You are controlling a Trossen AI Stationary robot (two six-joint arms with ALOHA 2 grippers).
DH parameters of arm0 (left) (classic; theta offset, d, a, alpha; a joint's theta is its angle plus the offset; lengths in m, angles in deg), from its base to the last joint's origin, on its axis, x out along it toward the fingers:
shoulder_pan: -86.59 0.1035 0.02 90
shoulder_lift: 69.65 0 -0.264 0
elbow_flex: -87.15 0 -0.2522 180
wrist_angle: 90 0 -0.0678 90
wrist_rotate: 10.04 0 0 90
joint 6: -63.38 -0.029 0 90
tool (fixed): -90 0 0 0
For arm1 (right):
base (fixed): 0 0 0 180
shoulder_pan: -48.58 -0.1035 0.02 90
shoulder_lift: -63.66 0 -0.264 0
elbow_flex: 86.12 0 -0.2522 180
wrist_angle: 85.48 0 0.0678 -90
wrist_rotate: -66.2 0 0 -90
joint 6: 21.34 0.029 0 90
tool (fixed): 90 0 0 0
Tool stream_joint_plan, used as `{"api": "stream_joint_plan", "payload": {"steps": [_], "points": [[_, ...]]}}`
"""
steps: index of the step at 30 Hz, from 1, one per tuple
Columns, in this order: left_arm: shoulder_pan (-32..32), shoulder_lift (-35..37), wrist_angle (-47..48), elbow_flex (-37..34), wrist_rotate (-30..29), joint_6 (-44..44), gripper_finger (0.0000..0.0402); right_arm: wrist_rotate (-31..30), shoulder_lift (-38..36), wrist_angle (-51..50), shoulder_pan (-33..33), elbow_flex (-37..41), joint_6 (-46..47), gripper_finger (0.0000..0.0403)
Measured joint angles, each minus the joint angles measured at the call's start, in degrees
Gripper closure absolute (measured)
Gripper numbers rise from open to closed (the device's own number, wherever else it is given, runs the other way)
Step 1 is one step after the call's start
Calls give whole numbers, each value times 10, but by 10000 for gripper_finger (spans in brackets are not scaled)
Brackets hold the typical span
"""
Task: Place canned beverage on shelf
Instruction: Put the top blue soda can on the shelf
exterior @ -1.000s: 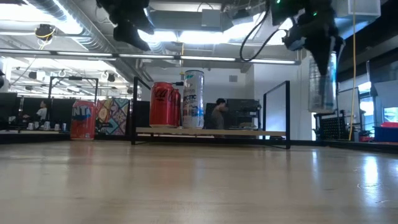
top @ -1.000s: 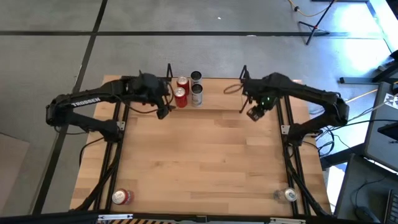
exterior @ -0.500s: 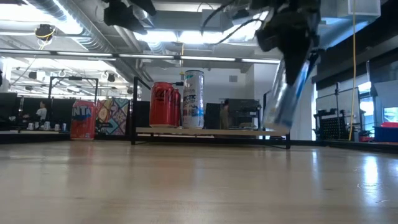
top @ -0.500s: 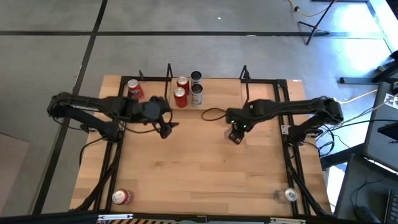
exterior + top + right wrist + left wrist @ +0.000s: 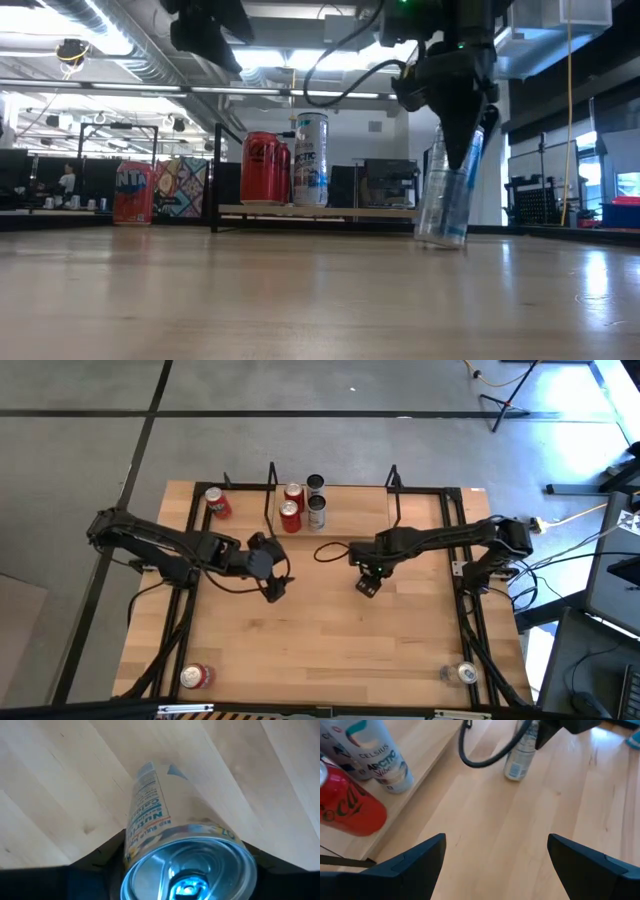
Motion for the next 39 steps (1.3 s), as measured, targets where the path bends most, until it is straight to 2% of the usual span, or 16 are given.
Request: {"api": "stream_joint_plan", "payload": {"steps": [8,17,23,27,32,36,39], "points": [[-4,-23,-3,0,6,-2,56,1,1,51,0,0,0,108],[-5,-22,-36,-1,0,-2,56,1,-8,36,-5,-29,-16,107],[-8,-47,-105,-1,0,-4,56,-25,-66,18,-29,-60,-24,107],[-12,-78,-185,-1,7,-22,56,-87,-132,-9,-45,-68,-23,109],[-12,-129,-295,-1,18,-48,56,-147,-222,-28,-66,-12,10,109],[-9,-174,-361,-1,7,-62,56,-167,-293,-17,-70,83,61,109],[-9,-206,-392,-1,-25,-62,56,-189,-337,42,-66,171,87,109]]}}
